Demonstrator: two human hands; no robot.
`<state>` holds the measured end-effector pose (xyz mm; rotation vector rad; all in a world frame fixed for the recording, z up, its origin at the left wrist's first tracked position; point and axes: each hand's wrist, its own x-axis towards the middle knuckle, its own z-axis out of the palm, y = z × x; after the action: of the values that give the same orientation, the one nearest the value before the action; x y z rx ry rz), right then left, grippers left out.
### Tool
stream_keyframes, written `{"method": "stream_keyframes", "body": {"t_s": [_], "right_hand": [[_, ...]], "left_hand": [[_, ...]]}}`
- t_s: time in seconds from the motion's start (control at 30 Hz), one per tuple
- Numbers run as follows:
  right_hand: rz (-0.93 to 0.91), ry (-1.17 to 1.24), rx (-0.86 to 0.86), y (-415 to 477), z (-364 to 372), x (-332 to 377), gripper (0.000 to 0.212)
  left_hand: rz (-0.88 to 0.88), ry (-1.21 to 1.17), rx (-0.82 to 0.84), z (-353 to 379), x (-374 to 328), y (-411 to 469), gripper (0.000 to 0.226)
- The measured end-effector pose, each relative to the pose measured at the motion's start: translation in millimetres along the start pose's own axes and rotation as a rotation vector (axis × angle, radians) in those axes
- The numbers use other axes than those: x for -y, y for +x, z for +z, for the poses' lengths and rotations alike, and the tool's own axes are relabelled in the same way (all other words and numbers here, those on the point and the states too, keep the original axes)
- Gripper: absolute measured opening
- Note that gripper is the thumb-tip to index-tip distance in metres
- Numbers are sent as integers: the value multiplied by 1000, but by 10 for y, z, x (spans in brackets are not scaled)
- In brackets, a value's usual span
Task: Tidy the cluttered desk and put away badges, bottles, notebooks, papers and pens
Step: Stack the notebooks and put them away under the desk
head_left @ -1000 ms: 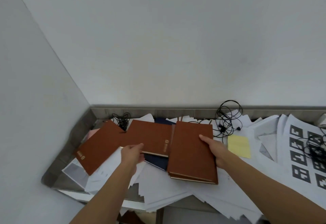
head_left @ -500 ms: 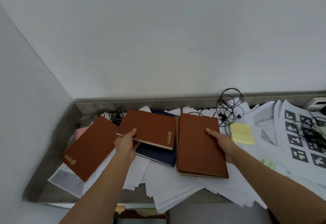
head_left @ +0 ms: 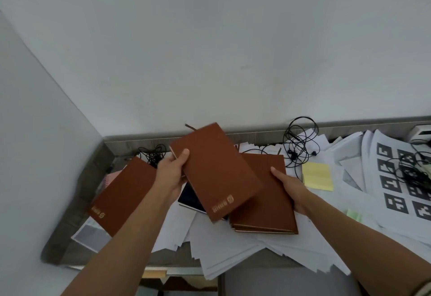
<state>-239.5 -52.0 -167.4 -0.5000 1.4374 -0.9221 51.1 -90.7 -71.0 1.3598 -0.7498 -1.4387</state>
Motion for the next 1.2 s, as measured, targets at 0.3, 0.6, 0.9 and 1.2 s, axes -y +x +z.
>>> {"method": "stream_keyframes", "body": {"t_s": [0.3,0.6,0.9,1.2], "right_hand": [[-69,-35,-33,-78,-27,1,56],[-78,-95,-69,-13,-24,-68,68],[-142,-29,89,-47,-67,-150,76],[-157,24,2,-103,32,-166,63]], "left_hand": [[-116,467,66,593,676,95,30],[-33,826,140,852,796,245,42],[86,747,-34,560,676,221,27],[48,1599,-230,-773,467,408,87]]}}
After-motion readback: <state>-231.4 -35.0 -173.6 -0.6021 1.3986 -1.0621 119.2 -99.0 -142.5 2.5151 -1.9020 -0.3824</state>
